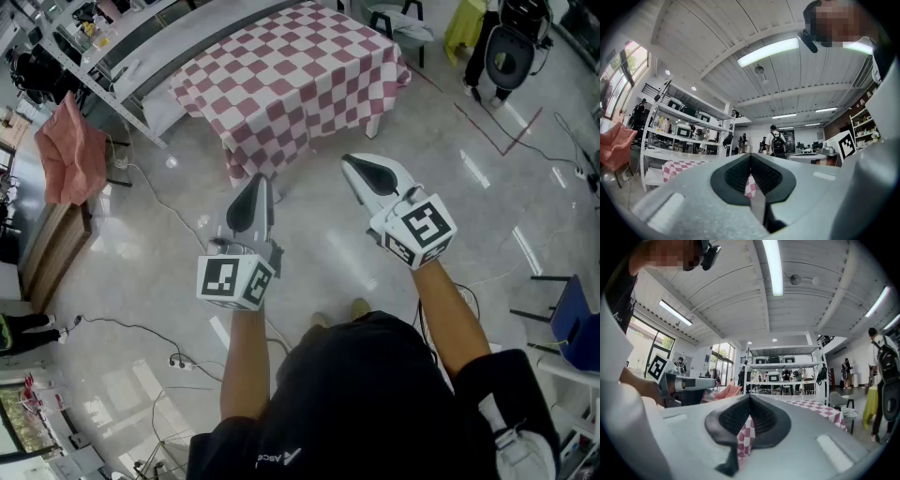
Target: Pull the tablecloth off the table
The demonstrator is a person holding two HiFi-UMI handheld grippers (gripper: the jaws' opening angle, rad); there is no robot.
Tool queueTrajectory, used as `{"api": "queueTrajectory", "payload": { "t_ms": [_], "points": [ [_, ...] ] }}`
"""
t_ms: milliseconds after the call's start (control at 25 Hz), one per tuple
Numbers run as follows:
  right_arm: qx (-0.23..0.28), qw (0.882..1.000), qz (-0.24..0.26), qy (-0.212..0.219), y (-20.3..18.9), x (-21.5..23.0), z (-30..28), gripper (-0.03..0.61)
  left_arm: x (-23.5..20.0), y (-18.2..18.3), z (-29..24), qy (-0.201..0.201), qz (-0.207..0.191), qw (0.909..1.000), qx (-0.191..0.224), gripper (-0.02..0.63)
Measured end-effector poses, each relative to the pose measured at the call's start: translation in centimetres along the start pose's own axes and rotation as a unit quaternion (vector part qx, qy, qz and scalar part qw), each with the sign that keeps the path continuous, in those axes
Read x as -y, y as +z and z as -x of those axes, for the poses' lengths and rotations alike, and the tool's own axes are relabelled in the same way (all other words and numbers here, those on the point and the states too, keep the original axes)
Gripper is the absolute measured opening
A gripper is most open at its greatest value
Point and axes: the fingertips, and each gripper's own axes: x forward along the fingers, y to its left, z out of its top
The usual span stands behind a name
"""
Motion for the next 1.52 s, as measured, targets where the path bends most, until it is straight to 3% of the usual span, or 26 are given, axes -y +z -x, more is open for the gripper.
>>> {"api": "queueTrajectory", "payload": {
  "t_ms": [840,1200,1400,1520],
  "points": [
    [0.019,0.999,0.005,0.026,0.4,8.6,0.7,0.002,1.4,0.1,-7.6,0.035,-0.02,0.9991,0.01,0.011],
    [0.01,0.999,0.015,0.029,1.6,15.1,-7.7,0.002,-4.6,0.9,-16.3,0.036,-0.015,0.9991,0.014,0.01],
    [0.009,0.999,0.026,0.022,-1.1,18.7,-11.6,0.002,-7.6,-2.1,-20.6,0.038,-0.014,0.9991,0.014,0.011],
    [0.011,0.999,0.032,0.02,-0.5,21.6,-16.5,0.002,-11.6,-2.0,-24.6,0.038,-0.017,0.999,0.016,0.01]
  ]
}}
